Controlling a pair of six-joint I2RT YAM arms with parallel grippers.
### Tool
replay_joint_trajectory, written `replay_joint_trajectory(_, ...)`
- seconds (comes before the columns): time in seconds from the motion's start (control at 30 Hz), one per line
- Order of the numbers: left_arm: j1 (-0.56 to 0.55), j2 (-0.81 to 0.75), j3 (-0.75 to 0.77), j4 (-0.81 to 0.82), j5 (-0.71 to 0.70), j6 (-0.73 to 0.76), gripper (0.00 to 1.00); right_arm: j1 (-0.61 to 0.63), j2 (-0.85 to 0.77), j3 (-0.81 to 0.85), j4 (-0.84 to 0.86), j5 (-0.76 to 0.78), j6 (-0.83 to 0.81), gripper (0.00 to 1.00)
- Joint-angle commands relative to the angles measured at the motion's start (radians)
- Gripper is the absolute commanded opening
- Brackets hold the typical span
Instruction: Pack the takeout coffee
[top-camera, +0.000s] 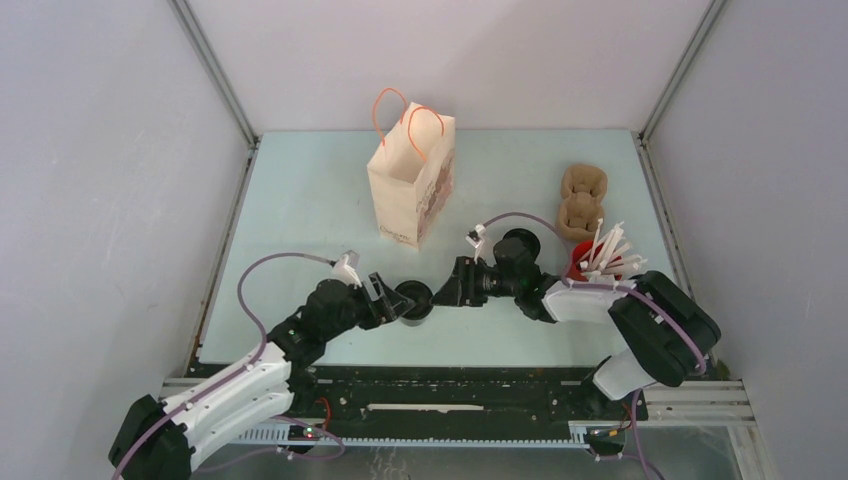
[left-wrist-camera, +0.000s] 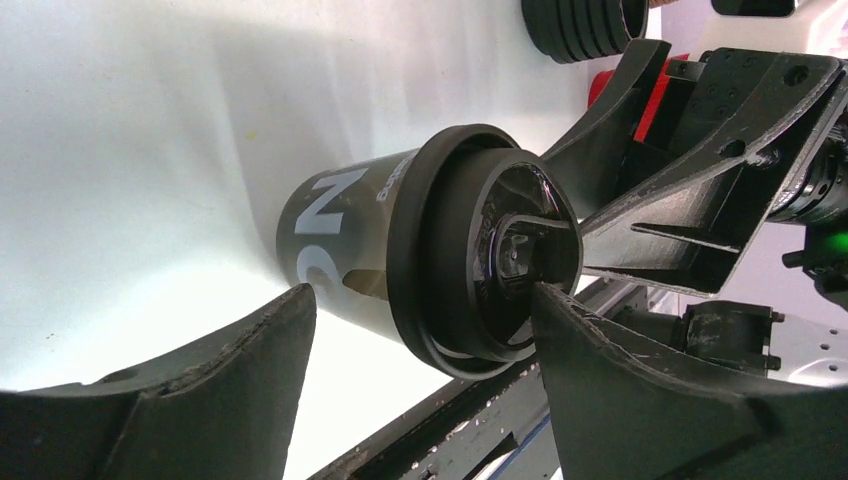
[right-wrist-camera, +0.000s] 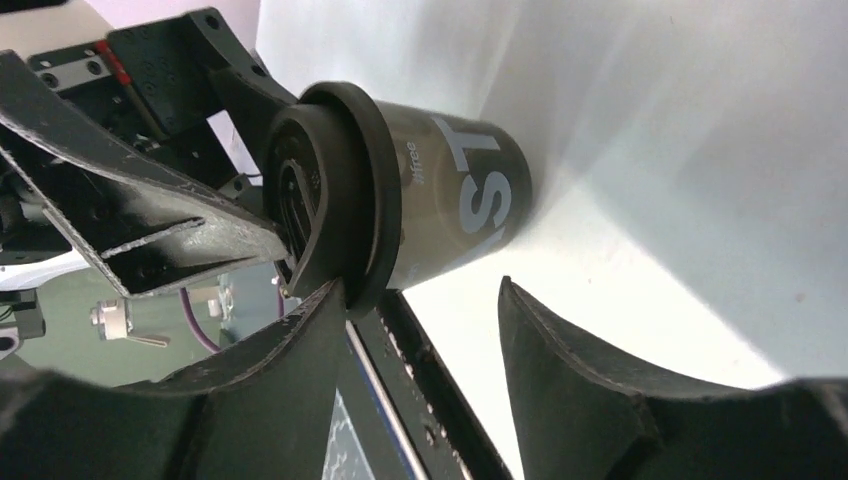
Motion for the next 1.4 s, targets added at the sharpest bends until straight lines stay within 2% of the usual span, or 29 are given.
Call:
replay_joint_trajectory(0.0,-0.002,0.028,0.024,-0.094,-0.019,0.060,0.81,-0.006,-0.064,0.024,-0.287,-0.036,-0.040,0.67)
replay_joint_trajectory(0.2,-0.003,0.051,0.011,-0.087,-0.023,0.065,0.74,-0.026,-0.210,0.085,-0.400,-0.044,0.012,0.84)
replay_joint_trajectory(0.27,-0.002,0.063,0.011,-0.081,-0.023,0.065,0.73,-0.027,-0.226,0.093,-0.398,-0.043,0.053,0.87)
replay_joint_trajectory(0.57,-0.002,0.057,0.004,-0.085,-0.029,0.064,0.72,0.028,-0.111,0.092,-0.266,0.062,0.382,0.90)
replay_joint_trajectory(0.83,-0.002,0.036,-0.023,-0.088,-0.037,0.059,0.72,0.087,-0.068,0.093,-0.208,0.138,0.474,0.72)
replay_joint_trajectory(1.07,-0.003,0.026,-0.046,-0.095,-0.058,0.053,0.72,0.112,-0.014,0.093,-0.155,0.173,0.511,0.47)
replay_joint_trajectory(1.37,-0.002,0.002,-0.118,-0.132,-0.128,-0.009,0.70,0.125,0.078,0.048,-0.121,0.266,0.405,0.38)
